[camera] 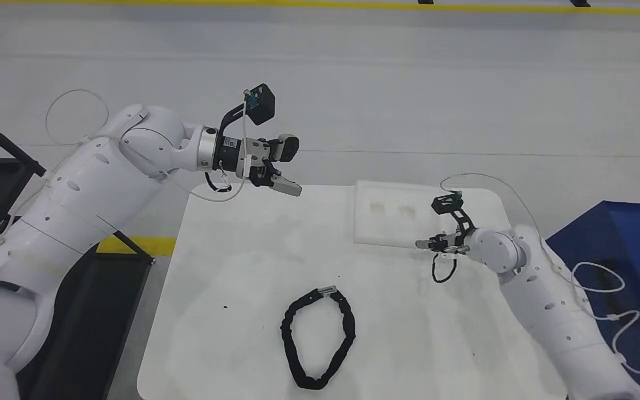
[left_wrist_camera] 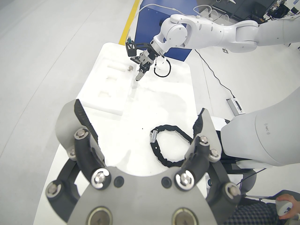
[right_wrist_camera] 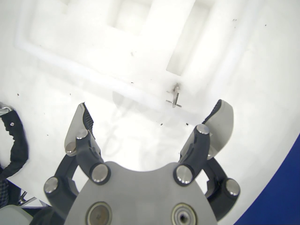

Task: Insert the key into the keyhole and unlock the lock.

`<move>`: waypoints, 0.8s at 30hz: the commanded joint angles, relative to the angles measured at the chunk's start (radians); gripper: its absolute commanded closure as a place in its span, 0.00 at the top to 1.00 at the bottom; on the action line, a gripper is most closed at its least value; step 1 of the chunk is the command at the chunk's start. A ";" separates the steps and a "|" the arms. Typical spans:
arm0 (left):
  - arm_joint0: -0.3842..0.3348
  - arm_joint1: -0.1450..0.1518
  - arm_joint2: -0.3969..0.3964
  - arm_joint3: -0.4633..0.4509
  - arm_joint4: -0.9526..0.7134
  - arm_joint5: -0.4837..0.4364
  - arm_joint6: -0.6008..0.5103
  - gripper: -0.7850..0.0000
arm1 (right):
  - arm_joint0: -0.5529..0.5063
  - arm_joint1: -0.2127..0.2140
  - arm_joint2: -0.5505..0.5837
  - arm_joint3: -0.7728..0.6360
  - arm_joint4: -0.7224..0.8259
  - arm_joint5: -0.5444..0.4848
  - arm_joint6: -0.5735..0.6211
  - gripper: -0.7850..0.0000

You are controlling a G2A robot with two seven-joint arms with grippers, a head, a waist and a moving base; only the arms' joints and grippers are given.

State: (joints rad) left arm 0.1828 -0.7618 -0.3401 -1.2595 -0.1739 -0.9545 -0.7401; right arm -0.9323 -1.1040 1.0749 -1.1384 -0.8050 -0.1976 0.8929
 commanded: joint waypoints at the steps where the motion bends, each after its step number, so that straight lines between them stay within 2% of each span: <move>1: 0.000 0.000 0.000 0.000 0.000 0.000 0.000 1.00 | 0.031 -0.005 -0.010 0.023 0.009 -0.011 0.005 1.00; 8: 0.000 0.000 0.000 0.000 0.000 0.000 0.000 1.00 | 0.114 -0.022 -0.044 0.090 0.043 -0.036 0.089 1.00; 18: 0.000 0.000 0.000 0.000 0.000 0.000 0.000 1.00 | 0.162 -0.034 -0.073 0.117 0.052 0.001 0.167 1.00; 20: 0.000 0.000 0.000 0.000 0.000 0.000 0.000 1.00 | 0.165 -0.035 -0.075 0.117 0.048 0.013 0.181 0.85; 21: 0.000 0.000 0.000 0.000 0.000 0.000 0.000 1.00 | 0.166 -0.035 -0.076 0.119 0.048 0.016 0.188 0.60; 22: 0.000 0.000 0.000 0.000 0.000 0.000 0.000 1.00 | 0.166 -0.035 -0.076 0.122 0.048 0.020 0.190 0.53; 24: 0.000 0.000 0.000 0.000 0.000 0.000 0.000 1.00 | 0.167 -0.036 -0.079 0.131 0.048 0.026 0.197 0.46</move>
State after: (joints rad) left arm 0.1828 -0.7618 -0.3401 -1.2595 -0.1739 -0.9545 -0.7401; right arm -0.7655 -1.1398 0.9973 -1.0114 -0.7578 -0.1737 1.0875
